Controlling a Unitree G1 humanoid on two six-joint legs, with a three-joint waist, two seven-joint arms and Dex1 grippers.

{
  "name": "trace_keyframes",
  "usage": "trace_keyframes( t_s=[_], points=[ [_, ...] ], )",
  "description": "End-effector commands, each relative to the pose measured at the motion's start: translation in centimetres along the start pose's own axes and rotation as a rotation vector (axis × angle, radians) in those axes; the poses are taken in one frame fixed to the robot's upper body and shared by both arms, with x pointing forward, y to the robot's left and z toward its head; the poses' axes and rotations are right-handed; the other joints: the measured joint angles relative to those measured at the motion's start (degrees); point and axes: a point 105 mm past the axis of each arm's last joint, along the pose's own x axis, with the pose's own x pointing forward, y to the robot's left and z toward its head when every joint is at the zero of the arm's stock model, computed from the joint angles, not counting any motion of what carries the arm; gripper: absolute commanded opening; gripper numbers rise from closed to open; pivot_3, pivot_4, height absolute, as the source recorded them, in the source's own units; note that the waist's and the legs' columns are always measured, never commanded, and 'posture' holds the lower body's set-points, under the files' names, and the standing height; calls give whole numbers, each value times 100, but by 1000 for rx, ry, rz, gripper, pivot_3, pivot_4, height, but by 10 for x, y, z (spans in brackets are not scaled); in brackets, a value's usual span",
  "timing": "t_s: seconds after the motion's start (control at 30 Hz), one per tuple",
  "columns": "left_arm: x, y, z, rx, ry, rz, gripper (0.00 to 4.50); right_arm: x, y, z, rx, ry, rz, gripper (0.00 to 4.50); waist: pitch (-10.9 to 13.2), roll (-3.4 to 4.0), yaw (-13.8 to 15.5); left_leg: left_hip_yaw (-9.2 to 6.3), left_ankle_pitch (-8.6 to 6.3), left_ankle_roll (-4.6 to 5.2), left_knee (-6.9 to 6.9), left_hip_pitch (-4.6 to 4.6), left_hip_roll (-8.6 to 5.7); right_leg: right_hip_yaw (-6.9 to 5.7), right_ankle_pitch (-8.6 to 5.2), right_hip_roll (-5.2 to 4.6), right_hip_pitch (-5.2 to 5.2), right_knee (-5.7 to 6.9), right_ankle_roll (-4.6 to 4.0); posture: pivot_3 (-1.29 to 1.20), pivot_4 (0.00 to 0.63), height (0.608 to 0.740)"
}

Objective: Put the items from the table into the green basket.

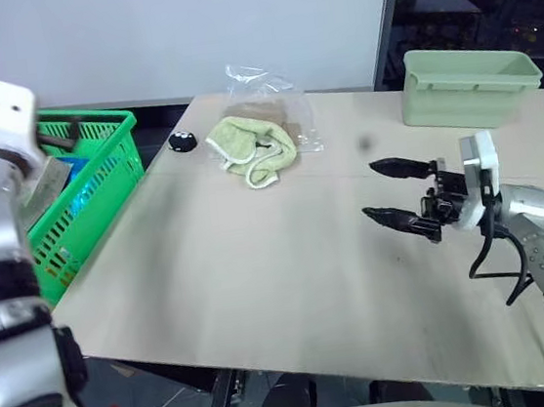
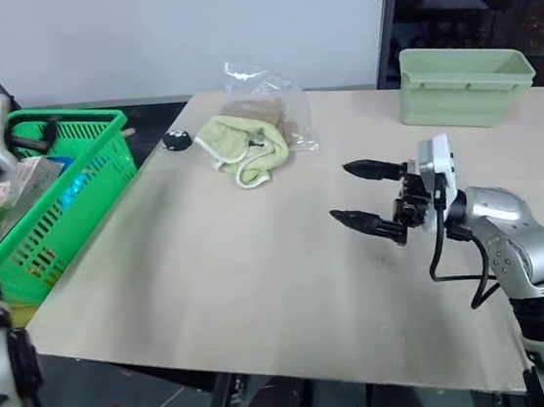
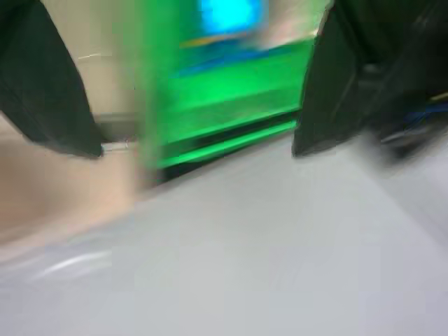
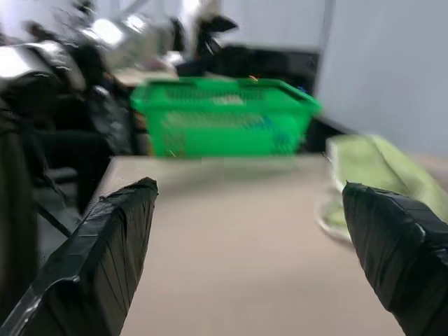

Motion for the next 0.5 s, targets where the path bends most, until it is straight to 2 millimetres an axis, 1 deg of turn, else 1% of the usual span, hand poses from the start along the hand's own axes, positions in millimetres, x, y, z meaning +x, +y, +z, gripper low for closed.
trace_keyframes(
  t_s=[0.03, 0.07, 0.1, 0.17, 0.27, 0.3, 0.37, 0.47, 0.5],
  points=[
    [-17, -45, 11, -117, -75, -194, 4463, -24, -14, -4, -69, 36, -105, 4500, 2, 0, -89, 2, 0, 0, 0, 1, 0, 3, 0, 1, 0, 0, 0, 51, 0, 740],
    [-25, -73, 5, -141, -68, -286, 4463, -33, -17, -13, -62, 59, -144, 4500, 0, 1, -154, 9, 0, 0, -1, 0, 16, 12, 2, 15, -6, -2, -1, 47, 0, 740],
    [-33, -93, 1, -162, -62, -346, 4463, -41, -18, -19, -57, 74, -175, 4500, 0, 1, -166, 18, -4, 5, -9, 16, 21, 20, 1, 10, 3, -2, -1, 47, 0, 740],
    [-47, -129, -18, -219, -6, -432, 4463, -56, -20, -37, -71, 126, -250, 4500, 2, 2, -181, 32, -4, 5, -28, 34, 24, 34, 0, 6, 10, -1, -2, 44, 0, 740],
    [-66, -173, -41, -269, 62, -547, 4463, -76, -17, -59, -96, 209, -336, 4500, 4, 12, -177, 65, -4, 3, -50, 97, 45, 47, -14, 10, 52, -7, -20, 27, 0, 740],
    [-70, -186, -48, -276, 82, -569, 4463, -83, -13, -63, -90, 214, -365, 4500, 4, 18, -173, 81, -4, 3, -51, 104, 55, 45, -19, 15, 58, -6, -29, 15, 0, 740],
    [-74, -198, -54, -289, 99, -590, 4463, -91, -9, -67, -84, 218, -402, 4500, 2, 23, -168, 117, -3, 2, -53, 107, 61, 45, -22, 23, 62, -7, -33, 11, 0, 740],
    [-75, -205, -55, -317, 102, -607, 4463, -98, -2, -73, -71, 241, -423, 4500, 3, 25, -167, 135, -3, 2, -52, 122, 64, 44, -25, 23, 81, -15, -33, -15, 0, 740],
    [-75, -207, -56, -308, 100, -616, 4463, -100, 1, -75, -58, 249, -431, 4500, 3, 25, -167, 142, -4, 1, -53, 141, 73, 39, -26, 25, 109, -33, -32, -25, 0, 740]
  ],
)
